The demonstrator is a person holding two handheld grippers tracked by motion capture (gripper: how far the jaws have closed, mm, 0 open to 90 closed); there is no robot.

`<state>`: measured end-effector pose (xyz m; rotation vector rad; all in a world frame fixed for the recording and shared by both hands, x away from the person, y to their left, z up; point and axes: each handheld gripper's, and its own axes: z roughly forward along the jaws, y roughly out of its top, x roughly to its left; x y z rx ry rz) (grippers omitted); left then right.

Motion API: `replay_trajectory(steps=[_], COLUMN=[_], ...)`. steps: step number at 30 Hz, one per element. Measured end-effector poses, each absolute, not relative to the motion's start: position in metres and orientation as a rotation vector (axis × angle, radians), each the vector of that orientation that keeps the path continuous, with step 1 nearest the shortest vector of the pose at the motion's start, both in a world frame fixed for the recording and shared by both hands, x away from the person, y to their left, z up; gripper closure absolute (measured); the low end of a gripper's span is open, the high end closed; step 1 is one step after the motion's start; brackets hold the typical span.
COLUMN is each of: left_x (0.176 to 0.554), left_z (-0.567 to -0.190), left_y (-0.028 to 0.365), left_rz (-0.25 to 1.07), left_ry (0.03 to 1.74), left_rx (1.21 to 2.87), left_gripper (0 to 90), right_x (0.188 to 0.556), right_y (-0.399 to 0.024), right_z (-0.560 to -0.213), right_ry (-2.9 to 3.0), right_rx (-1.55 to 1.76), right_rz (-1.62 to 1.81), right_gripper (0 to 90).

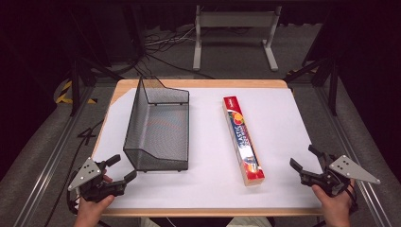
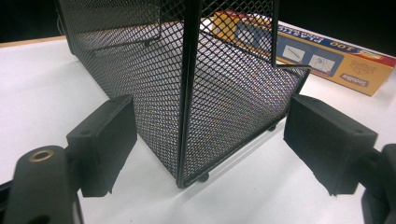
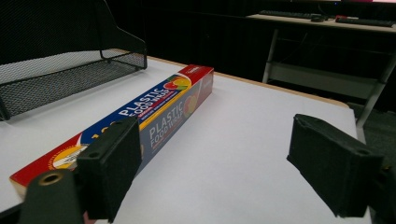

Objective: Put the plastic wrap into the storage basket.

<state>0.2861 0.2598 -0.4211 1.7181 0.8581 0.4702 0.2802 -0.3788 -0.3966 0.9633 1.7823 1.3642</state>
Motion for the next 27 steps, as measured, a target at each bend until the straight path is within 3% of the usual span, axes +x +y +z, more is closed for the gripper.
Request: replay_trajectory(steps=[6,19,27], left_x=[0.286,0.284,0.28], left_z=[-0.42,-0.423,-0.422], left_y=[0.26,0.261,0.258], left_rz=[0.478,0.463,0.473], left_ry=[0.872,0.874,0.87], left_rx=[1.72,1.723,1.74], left_gripper=[17.9,17.9,17.9], right_x=[0.283,0.287,0.308], right_y=[-0.376,-0.37,-0.349], right_z=[-0.395,-0.383,-0.368], right_ry=[1.823,1.844,1.933], right_rx=[1.015,1.02,1.023], right_rz=[1.374,1.379,1.348], right_gripper=[7.5,8.1,10.0])
